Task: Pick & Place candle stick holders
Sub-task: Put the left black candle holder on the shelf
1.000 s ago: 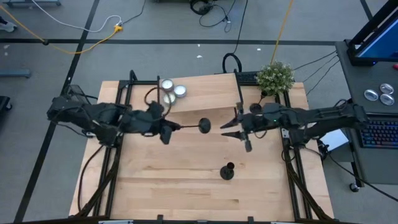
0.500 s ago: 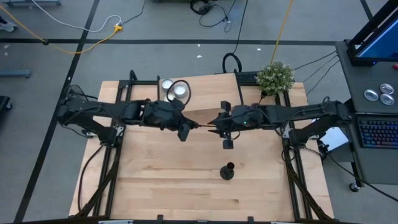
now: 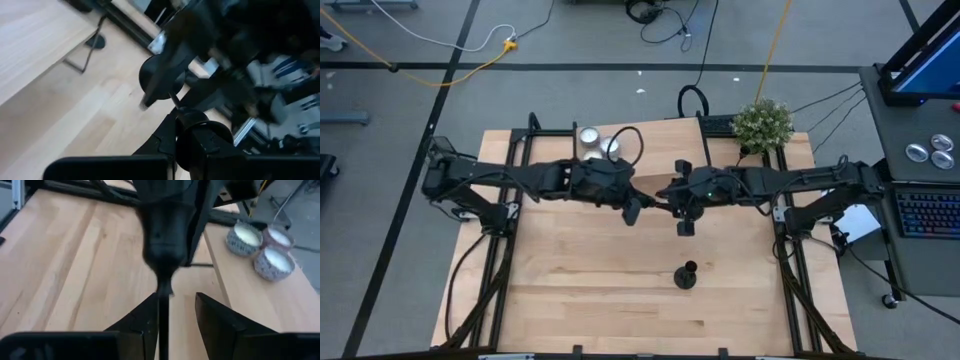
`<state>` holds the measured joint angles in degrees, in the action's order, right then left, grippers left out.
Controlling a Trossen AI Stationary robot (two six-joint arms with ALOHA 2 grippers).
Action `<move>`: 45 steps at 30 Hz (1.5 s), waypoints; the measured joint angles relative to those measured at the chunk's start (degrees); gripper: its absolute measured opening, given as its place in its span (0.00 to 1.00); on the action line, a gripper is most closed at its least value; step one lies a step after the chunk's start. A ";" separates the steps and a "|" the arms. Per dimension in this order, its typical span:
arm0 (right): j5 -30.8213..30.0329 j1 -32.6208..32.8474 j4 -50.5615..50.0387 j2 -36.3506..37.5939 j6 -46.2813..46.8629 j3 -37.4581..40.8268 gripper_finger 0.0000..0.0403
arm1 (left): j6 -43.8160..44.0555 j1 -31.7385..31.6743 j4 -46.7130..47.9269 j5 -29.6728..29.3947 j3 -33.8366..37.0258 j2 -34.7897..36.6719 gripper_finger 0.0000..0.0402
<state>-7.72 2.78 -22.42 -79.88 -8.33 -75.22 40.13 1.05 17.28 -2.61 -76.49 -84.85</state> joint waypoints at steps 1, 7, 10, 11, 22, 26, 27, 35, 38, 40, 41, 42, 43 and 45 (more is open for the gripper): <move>0.13 -0.19 -0.56 0.00 0.35 0.00 0.29 | 0.03 -0.08 0.09 0.04 0.00 -0.19 0.04; 0.15 -0.49 -1.89 -0.01 1.44 0.00 0.25 | 0.05 -0.39 -1.12 0.90 0.00 -0.88 0.04; 0.26 -0.48 -2.08 0.02 1.44 0.00 0.22 | 0.42 -0.38 -1.53 0.87 0.00 -1.67 0.04; 0.23 -0.48 -2.11 0.01 1.44 0.00 0.22 | 0.43 -0.39 -1.42 0.88 0.02 -1.74 0.04; 0.26 -0.45 -2.72 0.02 1.44 0.02 0.07 | 0.21 -0.39 -1.89 0.67 0.02 -2.09 0.04; 0.28 -0.45 -2.80 0.02 1.07 0.02 0.02 | 0.14 -0.41 -1.88 0.67 0.02 -2.11 0.04; 0.28 -0.45 -2.81 0.02 1.16 0.02 0.02 | 0.14 -0.41 -1.86 0.69 0.02 -2.11 0.04; -2.70 -0.42 -3.08 0.02 1.40 0.02 0.01 | -0.91 -0.78 -2.32 -0.06 0.05 -2.11 0.08; -4.38 -0.39 -3.33 0.02 1.60 0.02 0.01 | -0.95 -0.78 -3.01 -1.24 0.05 -2.11 0.19; -4.51 -0.41 -3.61 0.02 1.63 0.05 0.01 | -1.00 -0.78 -2.91 -2.27 0.05 -2.07 0.26; -4.53 -0.41 -3.69 0.02 1.63 0.07 0.01 | -1.00 -0.83 -2.72 -2.44 0.09 -1.78 0.30; -4.57 -0.41 -3.66 0.02 1.66 0.07 0.01 | -1.00 -0.98 -2.60 -2.43 0.11 -1.61 0.33; -4.74 -0.41 -3.66 0.04 1.68 0.07 0.01 | -1.00 -1.14 -2.63 -2.39 0.11 -1.35 0.37; -5.12 -0.47 -3.79 0.13 1.66 0.06 0.01 | -1.00 -1.40 -2.31 -2.37 0.11 -0.56 0.43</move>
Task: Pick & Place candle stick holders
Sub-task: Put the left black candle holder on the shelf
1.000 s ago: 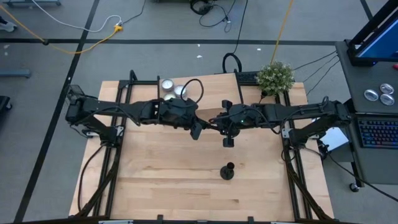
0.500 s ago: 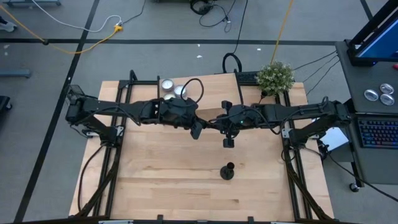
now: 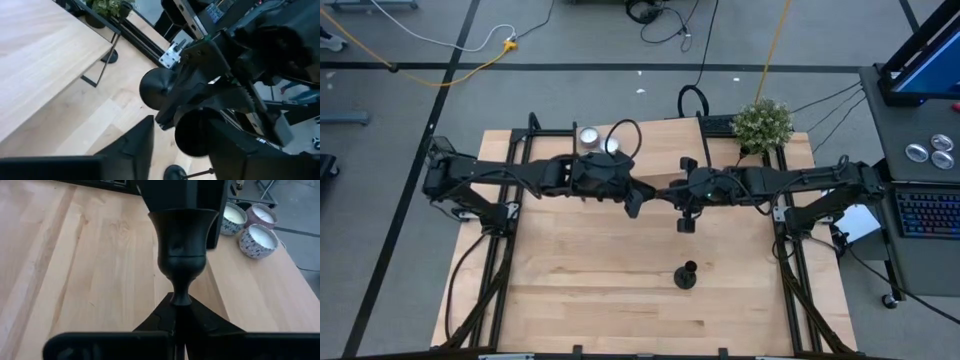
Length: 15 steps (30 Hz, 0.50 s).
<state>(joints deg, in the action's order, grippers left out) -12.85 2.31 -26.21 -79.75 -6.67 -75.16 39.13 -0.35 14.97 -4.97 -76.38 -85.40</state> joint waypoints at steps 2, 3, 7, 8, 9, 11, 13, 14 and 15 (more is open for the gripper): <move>-0.24 -0.31 -0.18 0.00 0.00 -0.01 0.01 | -0.01 -0.03 0.27 0.01 0.00 0.80 0.48; -0.24 -0.53 -0.27 0.00 0.02 0.00 0.01 | -0.05 -0.08 0.26 0.15 0.00 1.37 0.51; -0.32 -2.08 0.00 0.81 0.00 0.02 0.01 | -0.98 -0.28 1.42 2.36 0.00 3.88 0.57; -0.29 -2.51 0.49 1.09 -0.02 0.00 0.01 | -1.14 -0.29 1.84 3.16 0.00 4.46 0.57; -0.15 -2.95 0.26 1.54 -0.05 0.00 0.01 | -1.14 -0.32 2.36 3.95 0.00 5.00 0.58; 0.30 -4.17 1.45 2.12 -0.48 0.09 0.01 | -1.15 -0.19 3.20 4.97 0.00 6.25 0.58; 0.64 -5.63 4.68 2.83 -1.70 0.05 0.01 | -1.31 0.36 4.67 5.42 0.00 7.34 0.58; 0.64 -6.59 5.98 3.19 -2.29 0.05 0.01 | -1.40 0.81 5.39 5.38 -0.02 7.67 0.58; 0.68 -7.71 7.80 3.42 -2.93 0.07 0.01 | -1.48 1.19 6.26 5.15 -0.07 7.81 0.58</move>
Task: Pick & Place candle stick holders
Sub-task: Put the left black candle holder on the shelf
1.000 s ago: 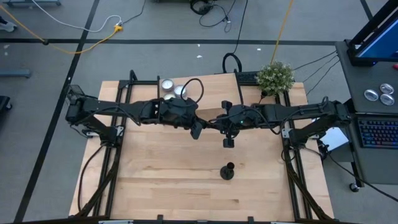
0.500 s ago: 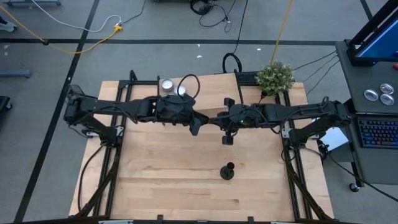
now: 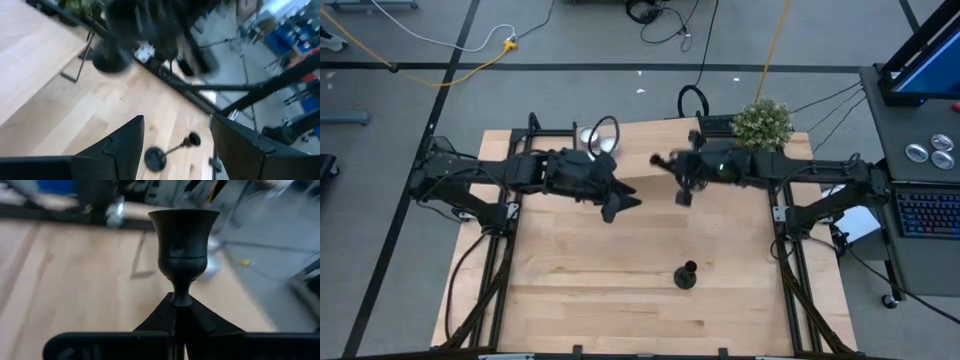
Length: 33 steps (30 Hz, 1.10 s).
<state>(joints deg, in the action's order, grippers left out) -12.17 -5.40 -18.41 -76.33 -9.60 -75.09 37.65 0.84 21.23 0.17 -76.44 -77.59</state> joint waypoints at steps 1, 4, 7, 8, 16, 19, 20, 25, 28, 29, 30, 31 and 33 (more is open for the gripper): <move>0.05 -1.22 2.50 0.05 -0.65 -0.01 0.01 | -0.13 0.40 1.13 -0.21 0.00 0.10 0.58; 0.47 -5.53 7.70 0.05 -1.81 -0.04 0.01 | -1.10 1.94 3.93 -0.49 0.00 0.06 0.58; 4.41 -10.60 12.56 -0.49 -1.75 -0.04 0.01 | -1.20 3.89 4.71 -2.53 0.01 0.04 0.58; 5.62 -12.24 14.05 -0.91 -1.63 -0.04 0.01 | -1.39 4.54 4.75 -3.75 0.12 -0.06 0.58; 11.30 -22.73 23.88 -2.37 1.30 2.02 0.01 | -1.54 9.86 6.40 -12.98 0.59 -0.12 0.58; 12.69 -25.57 31.34 -2.37 4.44 6.66 0.01 | -1.31 11.14 6.93 -13.98 0.59 -0.12 0.58; 12.71 -26.40 33.69 -2.37 5.20 8.42 0.01 | -1.24 11.45 6.91 -14.19 0.59 -0.12 0.58; 13.41 -29.75 45.26 -2.37 8.53 16.43 0.01 | -1.17 12.63 6.89 -16.05 0.59 -0.12 0.58; 12.18 -31.21 49.21 -2.41 8.92 20.37 0.01 | -1.35 12.81 6.85 -17.20 0.59 -0.12 0.58; 12.16 -31.74 50.61 -2.41 9.07 21.44 0.01 | -1.37 12.81 6.87 -17.28 0.59 -0.12 0.58; 12.16 -32.26 52.05 -2.41 9.65 22.25 0.01 | -1.40 12.77 6.85 -17.28 0.59 -0.12 0.58; 12.17 -32.78 53.33 -2.41 10.34 22.88 0.01 | -1.42 12.57 6.85 -17.28 0.59 -0.12 0.58; 12.07 -33.50 55.55 -2.66 11.08 24.12 0.01 | -1.42 12.35 6.85 -17.28 0.59 -0.12 0.58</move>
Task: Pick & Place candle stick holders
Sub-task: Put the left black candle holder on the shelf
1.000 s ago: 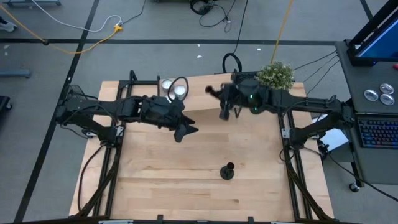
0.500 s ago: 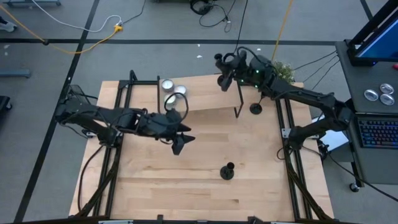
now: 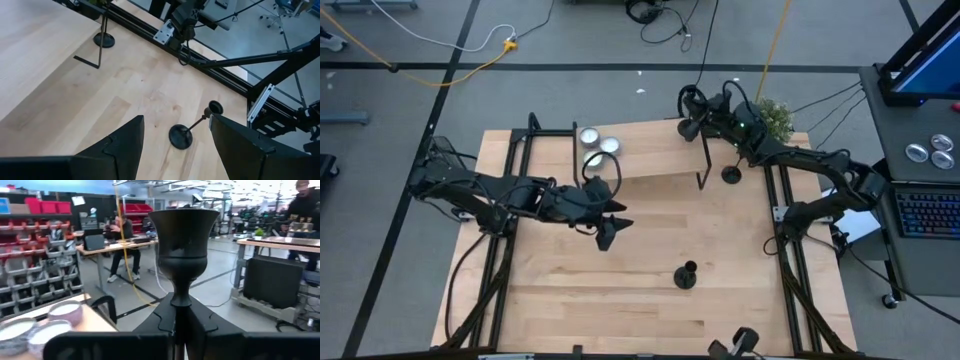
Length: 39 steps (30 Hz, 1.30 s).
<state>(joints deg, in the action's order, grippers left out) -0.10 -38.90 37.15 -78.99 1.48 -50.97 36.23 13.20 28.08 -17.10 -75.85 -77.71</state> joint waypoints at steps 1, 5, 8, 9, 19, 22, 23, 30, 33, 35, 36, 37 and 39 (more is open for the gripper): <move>-0.05 -0.19 1.57 -0.59 0.03 0.40 0.01 | -0.02 -0.13 0.00 -0.02 0.02 0.00 0.58; -0.05 -0.58 5.57 -2.66 0.18 0.75 0.01 | 0.08 -0.43 -0.09 -0.11 0.02 0.00 0.58; 0.04 -1.18 7.20 -5.10 1.03 0.73 0.01 | 0.08 -0.42 -0.51 -0.13 0.02 -0.02 0.58; 0.00 -1.23 7.59 -5.94 1.14 0.79 0.01 | 0.25 -0.42 -0.68 -0.11 0.02 -0.02 0.58; -1.40 -2.19 9.90 -7.19 -1.47 0.75 0.01 | 0.43 -0.31 -0.90 0.02 0.02 -0.02 0.58; -1.37 -2.67 9.76 -7.20 -1.51 0.75 0.01 | 0.18 -0.41 -0.88 0.02 0.02 -0.02 0.58; -1.30 -2.75 9.74 -7.20 -1.51 0.75 0.01 | 0.09 -0.50 -0.90 0.02 0.02 -0.02 0.58; -0.30 -2.75 9.75 -7.20 -0.52 0.75 0.01 | -0.50 -1.12 -0.88 0.00 0.02 -0.02 0.58; 0.13 -2.75 9.87 -8.05 -0.67 0.71 0.01 | -0.96 -1.12 -0.90 0.00 0.02 -0.02 0.58; 0.13 -2.84 9.04 -8.43 -0.51 0.77 0.01 | -2.03 -1.08 -0.94 0.00 0.02 -0.02 0.58; 0.17 -2.88 9.41 -8.65 -0.44 0.77 0.01 | -2.37 -0.94 -1.08 0.00 0.02 -0.02 0.58; 0.15 -2.88 9.81 -8.81 -0.44 0.77 0.01 | -2.84 -0.76 -1.19 -0.04 0.02 -0.02 0.58; 0.15 -2.88 9.75 -8.86 -0.44 0.77 0.01 | -3.83 -0.37 -1.18 -0.67 0.04 -0.02 0.58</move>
<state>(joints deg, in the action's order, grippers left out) 0.05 -41.78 46.90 -87.85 1.04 -50.19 32.40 12.82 26.89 -17.77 -75.82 -77.73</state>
